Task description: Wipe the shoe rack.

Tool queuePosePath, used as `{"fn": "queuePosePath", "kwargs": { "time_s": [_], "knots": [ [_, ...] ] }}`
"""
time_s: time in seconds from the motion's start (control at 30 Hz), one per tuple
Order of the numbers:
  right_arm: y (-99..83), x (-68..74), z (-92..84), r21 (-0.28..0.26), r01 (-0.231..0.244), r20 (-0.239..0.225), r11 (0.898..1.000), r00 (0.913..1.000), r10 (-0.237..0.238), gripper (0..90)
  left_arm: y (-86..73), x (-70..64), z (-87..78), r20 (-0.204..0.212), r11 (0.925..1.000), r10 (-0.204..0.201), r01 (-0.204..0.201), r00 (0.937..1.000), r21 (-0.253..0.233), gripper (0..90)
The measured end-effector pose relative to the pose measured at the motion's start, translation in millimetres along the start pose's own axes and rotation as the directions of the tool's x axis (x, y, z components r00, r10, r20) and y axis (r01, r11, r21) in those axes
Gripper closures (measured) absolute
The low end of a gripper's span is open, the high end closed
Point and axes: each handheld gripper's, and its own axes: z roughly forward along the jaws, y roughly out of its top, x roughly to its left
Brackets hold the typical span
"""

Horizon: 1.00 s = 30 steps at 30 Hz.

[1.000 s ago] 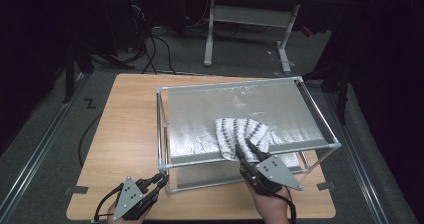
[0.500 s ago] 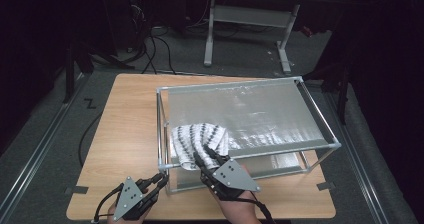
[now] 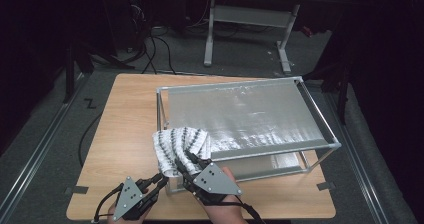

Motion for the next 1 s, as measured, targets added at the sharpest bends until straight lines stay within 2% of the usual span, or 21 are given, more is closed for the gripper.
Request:
{"fn": "queuePosePath", "kwargs": {
  "time_s": [0.3, 0.43, 0.47, 0.5, 0.53, 0.57, 0.6, 0.63, 0.67, 0.7, 0.73, 0.77, 0.8, 0.93, 0.97, 1.0],
  "knots": [
    [-2.3, -8.7, -4.6, 0.01, 0.01, 0.041, 1.0, 0.9991, -0.01, 65.2, -0.9, 1.3, 0.0, 0.011, 0.9999, -0.013, 0.013, 0.9999, -0.006, 80.2],
    [-5.0, -20.3, -11.3, 0.019, 0.008, 0.08, 1.0, 0.9967, -0.01, 65.2, -0.8, 1.3, 0.0, 0.011, 0.9999, -0.014, 0.014, 0.9998, -0.005, 80.2],
    [-7.1, -27.7, -15.9, 0.023, 0.005, 0.107, 1.0, 0.9942, -0.007, 65.2, -0.8, 1.6, 0.0, 0.013, 0.9999, -0.014, 0.014, 0.9998, -0.005, 80.2],
    [-7.1, -27.7, -15.9, 0.023, 0.005, 0.107, 1.0, 0.9942, -0.007, 65.2, -0.8, 1.6, 0.0, 0.013, 0.9999, -0.014, 0.014, 0.9998, -0.005, 80.2],
    [-9.4, -35.7, -20.7, 0.028, 0.001, 0.138, 1.0, 0.9904, -0.004, 65.2, -0.8, 2.0, 0.0, 0.016, 0.9999, -0.016, 0.016, 0.9997, -0.004, 80.2],
    [-9.4, -35.7, -20.7, 0.028, 0.001, 0.138, 1.0, 0.9904, -0.004, 65.2, -0.8, 2.0, 0.0, 0.016, 0.9999, -0.016, 0.016, 0.9997, -0.004, 80.2],
    [-12.0, -43.6, -25.9, 0.034, -0.001, 0.167, 0.999, 0.9859, -0.005, 65.3, -0.8, 1.8, -0.1, 0.015, 0.9999, -0.015, 0.015, 0.9998, -0.004, 80.2],
    [-12.0, -43.6, -25.9, 0.034, -0.001, 0.167, 0.999, 0.9859, -0.005, 65.3, -0.8, 1.8, -0.1, 0.015, 0.9999, -0.015, 0.015, 0.9998, -0.004, 80.2],
    [-14.9, -51.5, -31.7, 0.046, 0.002, 0.201, 0.999, 0.9795, -0.011, 65.3, -0.7, 1.6, -0.1, 0.014, 0.9999, -0.016, 0.016, 0.9998, -0.004, 80.2],
    [-14.9, -51.5, -31.7, 0.046, 0.002, 0.201, 0.999, 0.9795, -0.011, 65.3, -0.7, 1.6, -0.1, 0.014, 0.9999, -0.016, 0.016, 0.9998, -0.004, 80.2],
    [-18.2, -60.5, -38.1, 0.051, -0.001, 0.229, 0.999, 0.9733, -0.011, 65.2, -0.7, 1.6, -0.1, 0.013, 0.9999, -0.016, 0.016, 0.9998, -0.004, 80.2],
    [-18.2, -60.5, -38.1, 0.051, -0.001, 0.229, 0.999, 0.9733, -0.011, 65.2, -0.7, 1.6, -0.1, 0.013, 0.9999, -0.016, 0.016, 0.9998, -0.004, 80.2],
    [-19.7, -65.3, -41.4, 0.053, -0.002, 0.244, 0.999, 0.9697, -0.011, 65.2, -0.7, 1.5, 0.0, 0.013, 0.9999, -0.016, 0.016, 0.9998, -0.004, 80.2],
    [-27.3, -90.5, -58.9, 0.066, -0.018, 0.317, 0.998, 0.9486, -0.004, 65.2, -0.7, 1.5, 0.0, 0.012, 0.9998, -0.017, 0.017, 0.9998, -0.004, 80.2],
    [-27.3, -90.5, -58.9, 0.066, -0.018, 0.317, 0.998, 0.9486, -0.004, 65.2, -0.7, 1.5, 0.0, 0.012, 0.9998, -0.017, 0.017, 0.9998, -0.004, 80.2],
    [-30.8, -102.6, -66.9, 0.069, -0.036, 0.35, 0.997, 0.9366, 0.01, 65.2, -0.7, 1.5, 0.0, 0.012, 0.9998, -0.017, 0.017, 0.9998, -0.004, 80.2]
  ]
}}
